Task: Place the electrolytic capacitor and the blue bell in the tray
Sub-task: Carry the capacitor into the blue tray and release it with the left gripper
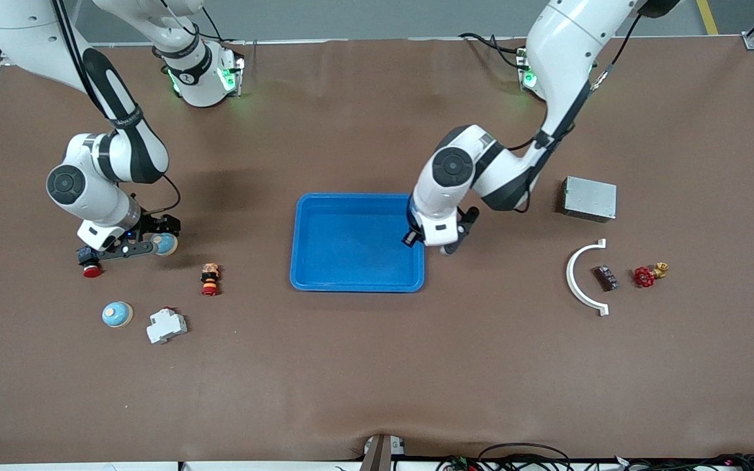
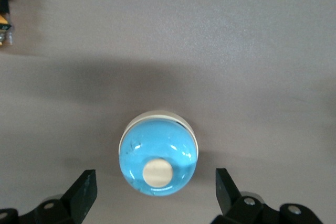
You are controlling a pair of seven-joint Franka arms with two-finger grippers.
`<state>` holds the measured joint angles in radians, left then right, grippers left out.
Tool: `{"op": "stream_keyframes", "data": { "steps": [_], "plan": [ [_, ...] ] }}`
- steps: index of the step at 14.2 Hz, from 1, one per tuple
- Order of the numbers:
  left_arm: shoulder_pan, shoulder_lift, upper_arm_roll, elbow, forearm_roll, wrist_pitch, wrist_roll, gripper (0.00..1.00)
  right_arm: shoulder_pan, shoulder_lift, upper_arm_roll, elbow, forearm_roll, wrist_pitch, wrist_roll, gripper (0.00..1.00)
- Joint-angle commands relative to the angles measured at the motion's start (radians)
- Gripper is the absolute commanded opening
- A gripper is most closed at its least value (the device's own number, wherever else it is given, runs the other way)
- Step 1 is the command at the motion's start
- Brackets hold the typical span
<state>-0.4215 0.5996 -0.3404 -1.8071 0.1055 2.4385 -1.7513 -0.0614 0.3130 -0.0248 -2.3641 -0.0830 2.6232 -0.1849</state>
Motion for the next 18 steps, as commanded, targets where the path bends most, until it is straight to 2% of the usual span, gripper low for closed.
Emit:
{"op": "stream_keyframes", "data": {
  "steps": [1,4,5,6,10,11,13,14,15,17,18],
  "plan": [
    [-0.036,0.038,0.004,0.029,0.011,0.033,-0.04,0.0,-0.001,0.023,0.002,-0.007,-0.021,0.052,0.001,1.0],
    [-0.057,0.066,0.004,0.028,0.017,0.065,-0.04,0.0,0.002,0.032,0.002,-0.007,-0.021,0.06,0.001,1.0],
    [-0.056,0.071,0.004,0.028,0.019,0.065,-0.04,0.39,0.0,0.037,0.002,-0.007,-0.021,0.072,0.001,1.0],
    [-0.056,0.071,0.004,0.026,0.017,0.065,-0.042,0.99,0.0,0.043,0.002,-0.007,-0.021,0.077,0.001,1.0],
    [-0.037,0.017,0.008,0.023,0.022,0.048,-0.062,1.0,0.0,0.044,0.002,-0.007,-0.021,0.075,-0.001,1.0],
    [-0.034,-0.004,0.017,0.022,0.023,0.034,-0.057,1.0,0.0,0.044,0.002,-0.006,-0.021,0.075,0.001,0.81],
    [-0.016,-0.043,0.04,0.034,0.064,-0.01,-0.054,1.0,0.002,0.044,0.002,-0.006,-0.021,0.075,-0.005,0.5],
    [-0.01,-0.056,0.044,0.044,0.133,-0.045,-0.053,1.0,0.002,0.044,0.002,-0.006,-0.021,0.075,-0.013,0.39],
    [0.013,-0.073,0.049,0.057,0.19,-0.083,-0.045,1.0,0.002,0.044,0.002,-0.004,-0.021,0.075,-0.015,0.35],
    [0.079,-0.101,0.044,0.061,0.209,-0.125,0.03,1.0,0.003,0.041,0.003,-0.004,-0.021,0.067,-0.015,0.18],
    [0.113,-0.113,0.044,0.055,0.207,-0.137,0.094,1.0,0.005,0.038,0.003,-0.004,-0.021,0.061,-0.013,0.15]
  ]
}}
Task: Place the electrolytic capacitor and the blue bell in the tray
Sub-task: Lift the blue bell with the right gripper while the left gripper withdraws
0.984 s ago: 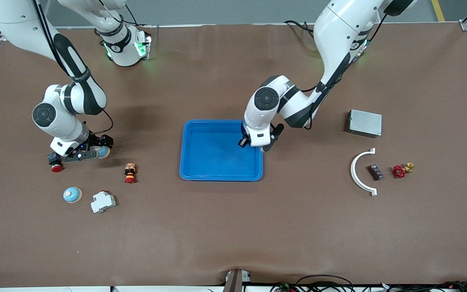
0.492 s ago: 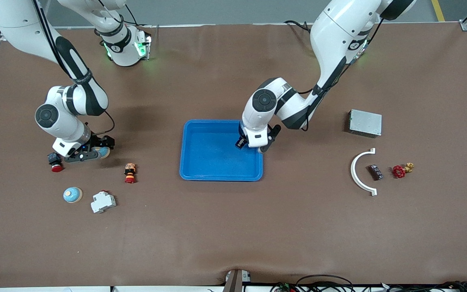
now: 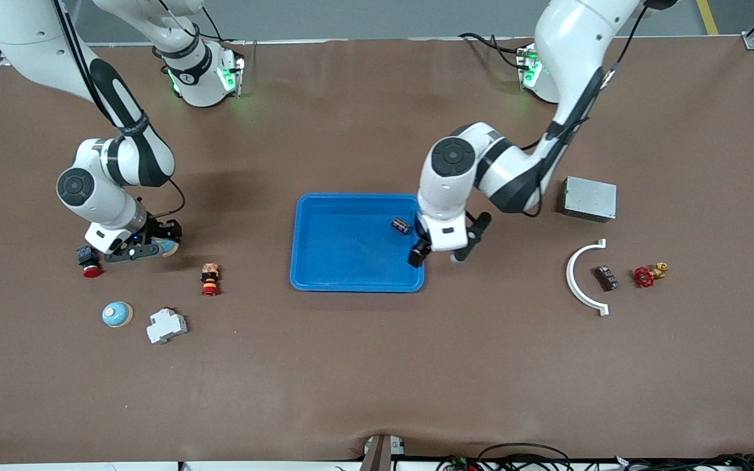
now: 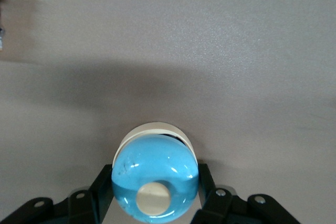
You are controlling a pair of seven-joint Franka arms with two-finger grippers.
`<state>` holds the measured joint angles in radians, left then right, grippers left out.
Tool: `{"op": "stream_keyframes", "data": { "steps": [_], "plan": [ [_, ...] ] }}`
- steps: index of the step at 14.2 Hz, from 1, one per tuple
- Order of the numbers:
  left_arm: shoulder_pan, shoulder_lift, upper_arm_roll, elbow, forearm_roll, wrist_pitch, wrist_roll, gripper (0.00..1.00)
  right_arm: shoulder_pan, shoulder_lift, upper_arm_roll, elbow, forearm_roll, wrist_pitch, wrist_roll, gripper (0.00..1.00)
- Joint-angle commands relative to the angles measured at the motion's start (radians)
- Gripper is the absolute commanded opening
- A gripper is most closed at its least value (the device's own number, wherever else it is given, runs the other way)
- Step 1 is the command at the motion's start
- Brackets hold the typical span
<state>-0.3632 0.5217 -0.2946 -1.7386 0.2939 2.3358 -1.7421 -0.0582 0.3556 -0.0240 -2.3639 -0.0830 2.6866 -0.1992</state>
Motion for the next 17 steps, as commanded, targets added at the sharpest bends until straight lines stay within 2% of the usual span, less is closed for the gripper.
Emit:
{"op": "stream_keyframes", "data": {
  "steps": [1,3,7,9,13,15,17],
  "plan": [
    [0.087,-0.04,-0.001,-0.015,0.019,-0.053,0.137,1.0,0.009,-0.01,0.002,-0.005,-0.021,-0.004,0.001,0.15],
    [0.153,-0.04,-0.001,-0.016,0.019,-0.087,0.234,1.0,0.017,-0.027,0.004,-0.005,-0.021,-0.028,0.003,0.15],
    [0.265,-0.041,-0.001,-0.042,0.027,-0.104,0.312,1.0,0.055,-0.131,0.03,0.001,0.005,-0.195,0.058,0.16],
    [0.305,-0.048,-0.001,-0.061,0.025,-0.111,0.393,1.0,0.13,-0.179,0.03,0.006,0.038,-0.276,0.194,0.16],
    [0.374,-0.046,0.0,-0.087,0.028,-0.118,0.484,1.0,0.292,-0.24,0.032,0.009,0.069,-0.344,0.488,0.16],
    [0.409,-0.055,0.0,-0.105,0.037,-0.118,0.536,1.0,0.397,-0.247,0.032,0.044,0.069,-0.382,0.675,0.16],
    [0.434,-0.058,0.0,-0.114,0.041,-0.118,0.579,1.0,0.469,-0.239,0.03,0.083,0.126,-0.386,0.772,0.16]
  ]
}}
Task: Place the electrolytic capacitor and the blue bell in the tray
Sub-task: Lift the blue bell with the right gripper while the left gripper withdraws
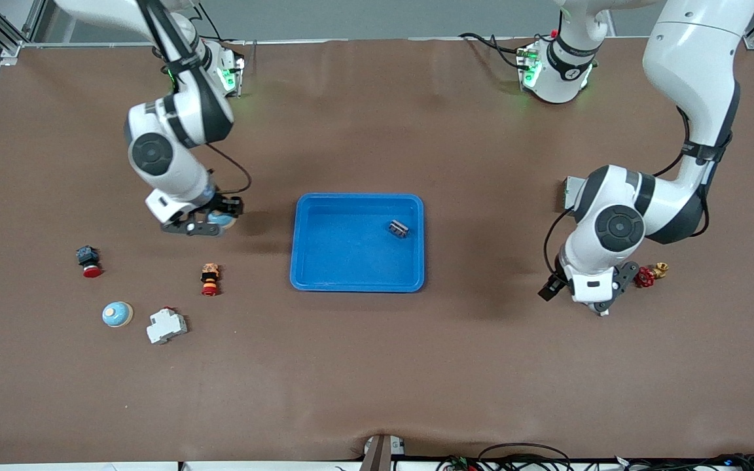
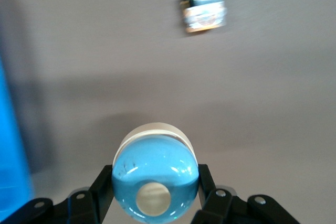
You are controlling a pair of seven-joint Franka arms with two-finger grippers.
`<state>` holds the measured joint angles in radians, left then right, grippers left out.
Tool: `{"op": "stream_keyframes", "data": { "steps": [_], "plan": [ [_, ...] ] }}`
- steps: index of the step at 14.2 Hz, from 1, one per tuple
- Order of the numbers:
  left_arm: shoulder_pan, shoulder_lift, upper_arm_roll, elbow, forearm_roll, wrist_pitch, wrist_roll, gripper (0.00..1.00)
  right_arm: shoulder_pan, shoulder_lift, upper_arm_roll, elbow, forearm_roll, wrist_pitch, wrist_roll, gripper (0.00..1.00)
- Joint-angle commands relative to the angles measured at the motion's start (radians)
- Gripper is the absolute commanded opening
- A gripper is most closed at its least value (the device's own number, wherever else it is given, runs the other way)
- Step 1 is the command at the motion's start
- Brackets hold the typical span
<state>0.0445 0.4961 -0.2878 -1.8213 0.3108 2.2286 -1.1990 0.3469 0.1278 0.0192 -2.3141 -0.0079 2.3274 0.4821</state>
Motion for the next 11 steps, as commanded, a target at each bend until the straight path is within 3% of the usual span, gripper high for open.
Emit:
{"op": "stream_keyframes", "data": {
  "steps": [1,9,11],
  "plan": [
    [0.038,-0.031,-0.007,-0.033,0.024,-0.01,0.05,1.0,0.096,-0.004,-0.015,0.062,0.086,-0.026,0.127,0.16],
    [0.055,-0.013,-0.007,-0.032,0.047,-0.004,0.064,1.0,0.23,0.17,-0.015,0.229,0.112,-0.013,0.355,0.15],
    [0.055,-0.007,-0.007,-0.032,0.047,-0.001,0.062,0.99,0.248,0.197,-0.015,0.245,0.155,0.001,0.375,0.15]
  ]
}}
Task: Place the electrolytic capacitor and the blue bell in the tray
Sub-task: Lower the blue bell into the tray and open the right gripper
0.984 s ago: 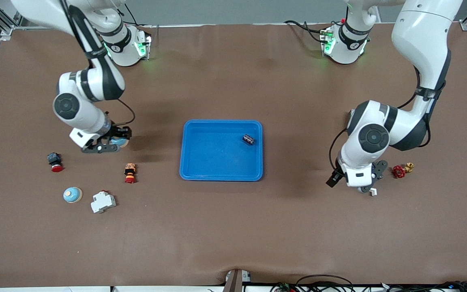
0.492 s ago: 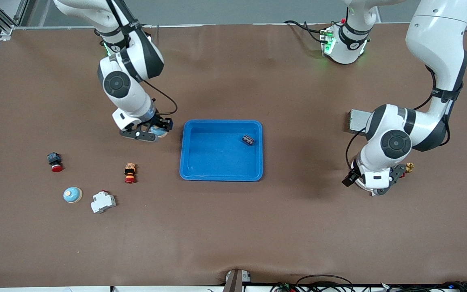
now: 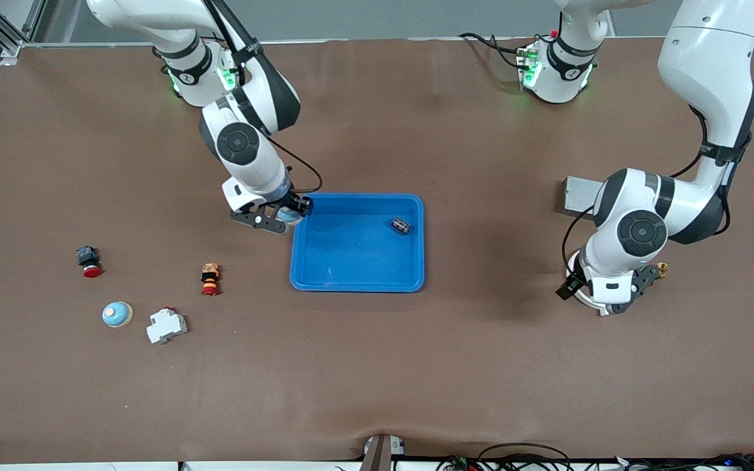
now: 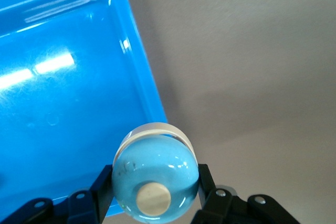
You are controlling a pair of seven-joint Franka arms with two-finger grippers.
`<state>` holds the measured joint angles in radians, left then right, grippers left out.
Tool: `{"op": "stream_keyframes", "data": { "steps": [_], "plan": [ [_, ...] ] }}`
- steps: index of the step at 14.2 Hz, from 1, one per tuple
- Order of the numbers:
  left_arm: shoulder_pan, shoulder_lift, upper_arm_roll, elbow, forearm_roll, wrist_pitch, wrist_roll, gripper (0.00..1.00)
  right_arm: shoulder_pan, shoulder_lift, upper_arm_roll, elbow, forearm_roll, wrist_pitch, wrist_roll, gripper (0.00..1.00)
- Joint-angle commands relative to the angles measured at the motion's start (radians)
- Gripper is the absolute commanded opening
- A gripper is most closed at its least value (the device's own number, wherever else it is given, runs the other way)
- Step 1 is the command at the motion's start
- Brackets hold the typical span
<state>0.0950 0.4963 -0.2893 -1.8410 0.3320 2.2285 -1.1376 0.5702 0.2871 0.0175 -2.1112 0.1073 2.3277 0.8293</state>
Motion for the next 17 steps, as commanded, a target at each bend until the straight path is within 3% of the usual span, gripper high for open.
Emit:
{"op": "stream_keyframes", "data": {
  "steps": [1,4,5,7,9,10,17],
  "plan": [
    [0.002,-0.002,-0.005,-0.012,0.024,-0.001,-0.004,0.99,0.043,0.055,-0.013,0.048,0.063,0.018,0.031,0.15],
    [-0.004,0.011,-0.007,-0.012,0.025,0.002,-0.02,0.98,0.082,0.098,-0.014,0.053,0.095,0.074,0.033,0.15],
    [-0.006,0.013,-0.007,-0.011,0.025,0.002,-0.022,0.92,0.089,0.107,-0.014,0.054,0.097,0.079,0.034,0.16],
    [-0.012,0.015,-0.008,-0.011,0.024,0.002,-0.025,0.37,0.106,0.147,-0.014,0.079,0.095,0.09,0.091,0.18],
    [-0.012,0.013,-0.01,-0.011,0.024,0.002,-0.039,0.06,0.123,0.188,-0.014,0.106,0.095,0.09,0.099,0.23],
    [-0.015,0.013,-0.011,-0.011,0.024,0.002,-0.047,0.0,0.125,0.195,-0.014,0.109,0.095,0.09,0.099,0.23],
    [-0.066,-0.001,-0.033,0.005,0.009,-0.007,-0.077,0.0,0.128,0.224,-0.016,0.12,0.094,0.094,0.099,0.23]
  ]
}}
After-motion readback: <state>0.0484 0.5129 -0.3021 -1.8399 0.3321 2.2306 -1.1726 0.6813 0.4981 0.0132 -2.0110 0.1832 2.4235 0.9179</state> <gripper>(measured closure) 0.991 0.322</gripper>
